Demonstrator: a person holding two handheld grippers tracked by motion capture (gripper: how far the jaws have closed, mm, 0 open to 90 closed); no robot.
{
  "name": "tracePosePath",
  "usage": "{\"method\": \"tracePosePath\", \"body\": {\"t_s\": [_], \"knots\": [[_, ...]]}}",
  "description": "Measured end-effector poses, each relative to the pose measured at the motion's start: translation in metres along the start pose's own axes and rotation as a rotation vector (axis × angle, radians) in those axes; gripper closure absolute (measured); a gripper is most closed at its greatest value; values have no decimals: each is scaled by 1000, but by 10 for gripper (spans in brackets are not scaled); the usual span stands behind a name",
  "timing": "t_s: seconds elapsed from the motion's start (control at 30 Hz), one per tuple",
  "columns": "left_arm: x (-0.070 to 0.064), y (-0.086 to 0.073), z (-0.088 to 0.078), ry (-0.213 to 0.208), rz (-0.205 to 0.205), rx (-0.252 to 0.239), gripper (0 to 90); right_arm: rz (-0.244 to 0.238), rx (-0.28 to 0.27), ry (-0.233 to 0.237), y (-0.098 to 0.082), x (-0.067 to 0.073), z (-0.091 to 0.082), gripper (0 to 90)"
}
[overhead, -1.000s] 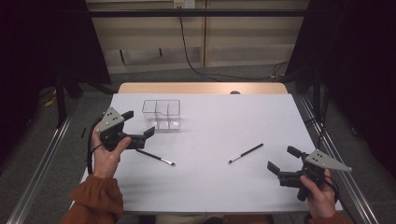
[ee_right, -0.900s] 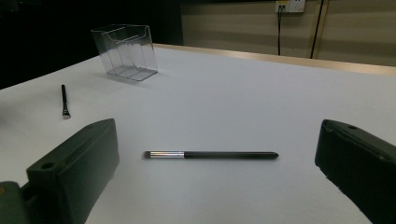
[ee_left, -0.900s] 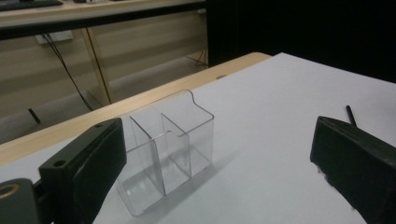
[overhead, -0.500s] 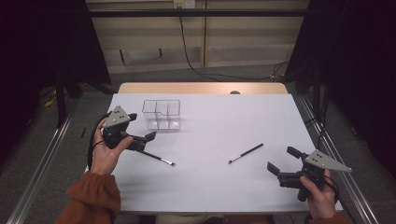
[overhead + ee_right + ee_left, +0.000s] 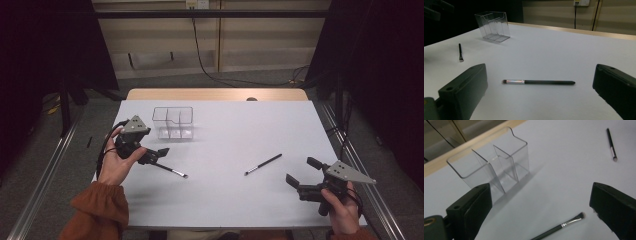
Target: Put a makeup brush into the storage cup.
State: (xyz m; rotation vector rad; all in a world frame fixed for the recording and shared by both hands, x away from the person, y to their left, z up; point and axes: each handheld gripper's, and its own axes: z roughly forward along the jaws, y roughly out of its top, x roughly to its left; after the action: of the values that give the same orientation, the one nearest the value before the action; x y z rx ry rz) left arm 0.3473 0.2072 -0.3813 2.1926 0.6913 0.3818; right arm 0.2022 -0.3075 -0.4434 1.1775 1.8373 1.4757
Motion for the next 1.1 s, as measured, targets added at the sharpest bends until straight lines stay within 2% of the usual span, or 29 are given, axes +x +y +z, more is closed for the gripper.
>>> {"method": "tracePosePath", "body": {"t_s": [0.03, 0.07, 0.1, 0.3, 0.37, 0.5, 0.6, 0.8, 0.83, 0.87, 0.93, 1.1], "knots": [[-1, 0, 2, -1, -8, 7, 43, 1, 1, 2, 0, 0, 0, 0], [0, 0, 2, -2, 8, 27, 43, -3, 1, 3, 0, 0, 0, 0], [0, -1, 3, -1, 0, 28, 43, -5, 1, 2, 0, 0, -1, 0], [2, -1, 9, -27, 38, 114, 44, 1, 3, 2, 0, 0, -1, 0], [1, -2, 12, -35, 32, 125, 44, -1, 5, 4, 0, 0, -1, 0], [-1, -2, 16, -67, 39, 171, 49, -4, 6, 3, 0, 1, 0, 0], [-2, -3, 20, -93, 61, 222, 50, -9, 10, 7, 0, 1, 0, 0], [-5, -6, 29, -143, 97, 290, 50, -11, 16, 8, -1, 1, 0, 0], [-4, -6, 29, -146, 108, 298, 53, -11, 17, 8, -1, 1, 0, 0], [-5, -6, 30, -142, 96, 293, 57, -15, 19, 9, -1, 1, 0, 0], [-4, -6, 31, -164, 105, 297, 61, -17, 19, 11, -1, 1, 0, 0], [-2, -8, 36, -173, 131, 317, 62, -12, 22, 14, -1, 2, 1, 0]]}}
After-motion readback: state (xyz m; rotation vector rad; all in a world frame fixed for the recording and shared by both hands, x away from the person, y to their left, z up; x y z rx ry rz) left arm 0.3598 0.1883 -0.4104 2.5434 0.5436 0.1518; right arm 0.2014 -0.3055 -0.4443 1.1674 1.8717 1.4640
